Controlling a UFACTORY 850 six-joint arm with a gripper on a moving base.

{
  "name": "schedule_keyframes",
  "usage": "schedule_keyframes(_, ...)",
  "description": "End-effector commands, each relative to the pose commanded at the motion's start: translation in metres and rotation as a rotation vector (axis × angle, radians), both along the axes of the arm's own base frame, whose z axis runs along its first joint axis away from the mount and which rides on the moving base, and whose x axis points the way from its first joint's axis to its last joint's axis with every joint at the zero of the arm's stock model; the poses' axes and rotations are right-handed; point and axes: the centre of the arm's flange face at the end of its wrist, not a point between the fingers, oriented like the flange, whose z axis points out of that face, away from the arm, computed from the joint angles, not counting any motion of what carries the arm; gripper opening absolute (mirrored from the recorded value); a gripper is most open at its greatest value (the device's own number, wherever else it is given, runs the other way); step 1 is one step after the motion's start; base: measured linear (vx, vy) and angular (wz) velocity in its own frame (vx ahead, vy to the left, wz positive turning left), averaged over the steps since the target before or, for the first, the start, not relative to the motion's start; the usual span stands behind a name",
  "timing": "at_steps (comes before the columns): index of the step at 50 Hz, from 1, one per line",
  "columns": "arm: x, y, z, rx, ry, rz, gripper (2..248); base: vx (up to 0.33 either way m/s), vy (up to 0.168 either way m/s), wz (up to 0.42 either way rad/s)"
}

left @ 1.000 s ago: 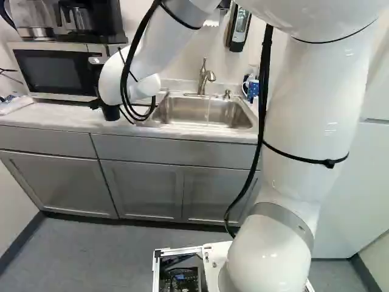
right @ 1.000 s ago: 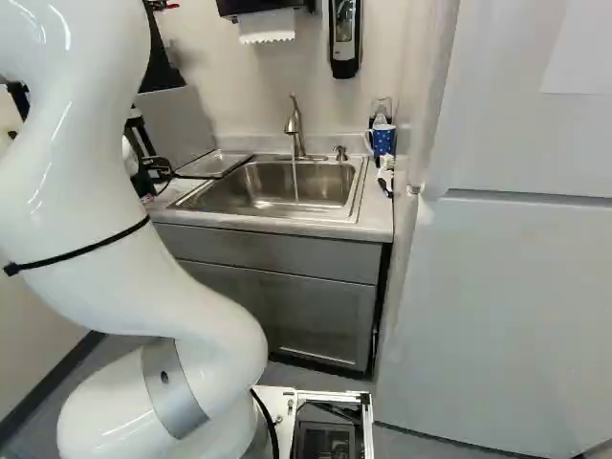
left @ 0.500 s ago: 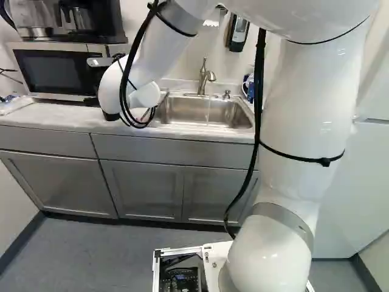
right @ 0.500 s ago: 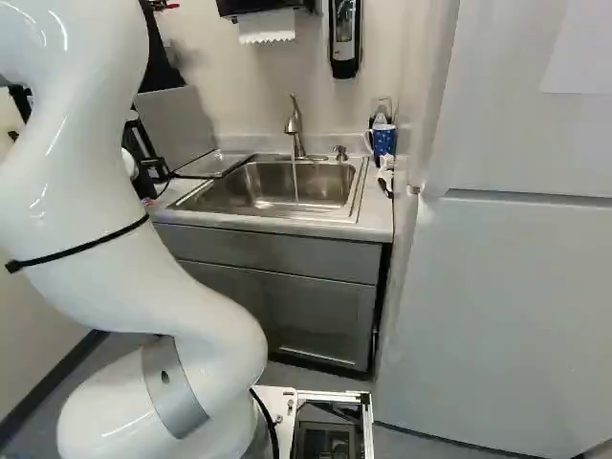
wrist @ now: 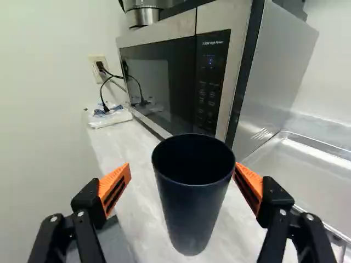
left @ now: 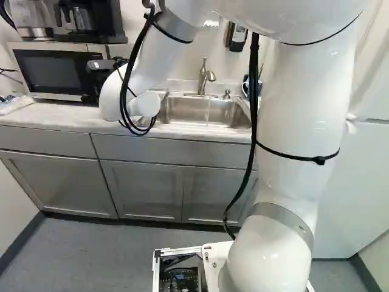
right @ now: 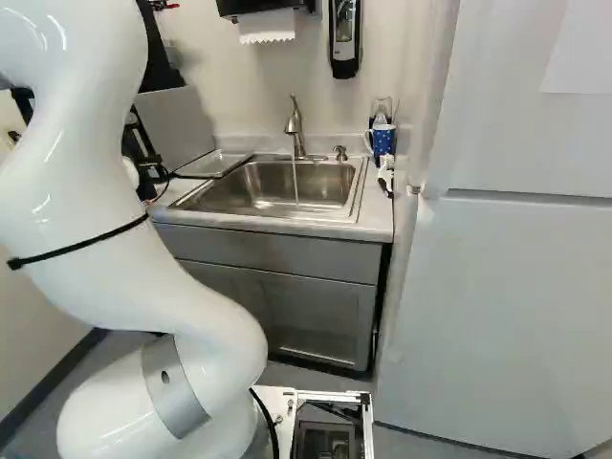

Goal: Rinse the cup and place it in the tray

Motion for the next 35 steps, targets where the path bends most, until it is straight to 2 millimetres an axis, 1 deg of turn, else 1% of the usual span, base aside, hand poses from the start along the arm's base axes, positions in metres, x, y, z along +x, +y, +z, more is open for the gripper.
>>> schedule_keyframes(25,0.001,-0.001,-0.026,-0.025,0.028,-0.002,247,0.000,0.000,0.000)
schedule_keyframes(35,0.001,-0.001,-0.026,-0.025,0.028,-0.002,247,0.000,0.000,0.000)
